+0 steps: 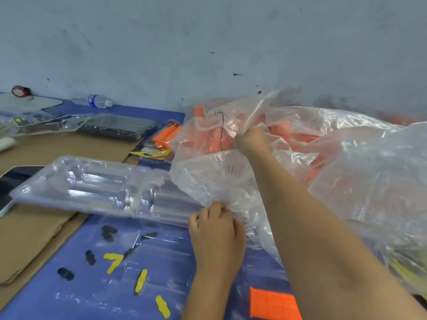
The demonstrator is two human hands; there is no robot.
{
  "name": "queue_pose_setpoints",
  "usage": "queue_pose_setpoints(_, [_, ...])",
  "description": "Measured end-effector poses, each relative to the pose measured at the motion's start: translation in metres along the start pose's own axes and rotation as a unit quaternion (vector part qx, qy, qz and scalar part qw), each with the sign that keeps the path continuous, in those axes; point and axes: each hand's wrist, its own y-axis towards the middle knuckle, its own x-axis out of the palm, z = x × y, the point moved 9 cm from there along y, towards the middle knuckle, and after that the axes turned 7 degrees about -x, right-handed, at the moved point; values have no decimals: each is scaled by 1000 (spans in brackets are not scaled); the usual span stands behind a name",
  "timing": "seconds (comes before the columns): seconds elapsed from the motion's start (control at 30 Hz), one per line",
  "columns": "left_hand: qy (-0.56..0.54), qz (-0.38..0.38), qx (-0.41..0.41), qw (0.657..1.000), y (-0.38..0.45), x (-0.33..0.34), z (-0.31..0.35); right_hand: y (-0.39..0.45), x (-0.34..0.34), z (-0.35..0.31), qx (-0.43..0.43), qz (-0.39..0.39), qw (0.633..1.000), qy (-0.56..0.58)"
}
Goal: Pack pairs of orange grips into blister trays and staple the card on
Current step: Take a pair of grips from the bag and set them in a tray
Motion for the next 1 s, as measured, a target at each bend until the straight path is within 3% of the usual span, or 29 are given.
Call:
queue_pose_setpoints(0.07, [-3,-3,-2,1000,0,1,-1,-1,-6,-3,-26,32,999,35])
queue_pose_setpoints(0.13, [-9,-7,-2,1000,1,1,-2,-3,-29,-1,-35,101,979,175])
queue_pose_setpoints(0.27, [-38,-14,8,999,0,-3,0,-24,-102,-7,-71,235,846,473])
queue_pose_setpoints(0.33, [-40,0,20,999,-1,-5,3,-46,-144,-23,-148,310,781,522])
queue_pose_setpoints(0.4, [-34,8,30,999,0,-5,4,-74,-175,-36,-233,381,753,484])
queue_pose_setpoints(0.47, [-27,7,32,999,0,-3,3,-81,-181,-39,-244,386,800,388])
queue_pose_setpoints(0.53, [-21,-6,24,999,-1,-1,1,-72,-162,-41,-211,284,899,259])
queue_pose_setpoints(0.6, [-36,-7,21,999,-2,-3,0,-64,-134,-22,-148,164,955,196])
queue_pose_setpoints(0.63, [-53,-2,18,998,-2,-7,0,-71,-131,-15,-143,160,959,185])
queue_pose_setpoints(0.67, [-77,7,14,997,-2,-11,0,-86,-139,-13,-167,205,949,168])
queue_pose_setpoints(0.73, [-145,47,13,988,0,-24,2,-142,-161,-27,-307,350,878,116])
queue_pose_setpoints(0.77, [-182,66,12,981,0,-30,2,-171,-162,-34,-394,369,833,117])
queue_pose_setpoints(0.83, [-246,69,-8,967,0,-33,-1,-216,-143,-44,-547,280,782,101])
queue_pose_setpoints(0.9, [-302,64,-38,950,-1,-32,-6,-225,-113,-40,-557,152,816,17])
queue_pose_setpoints(0.97, [-326,60,-55,942,-1,-30,-10,-207,-86,-24,-454,67,875,-153])
queue_pose_setpoints(1.0, [-321,56,-55,944,-1,-30,-10,-194,-82,-12,-408,61,887,-208])
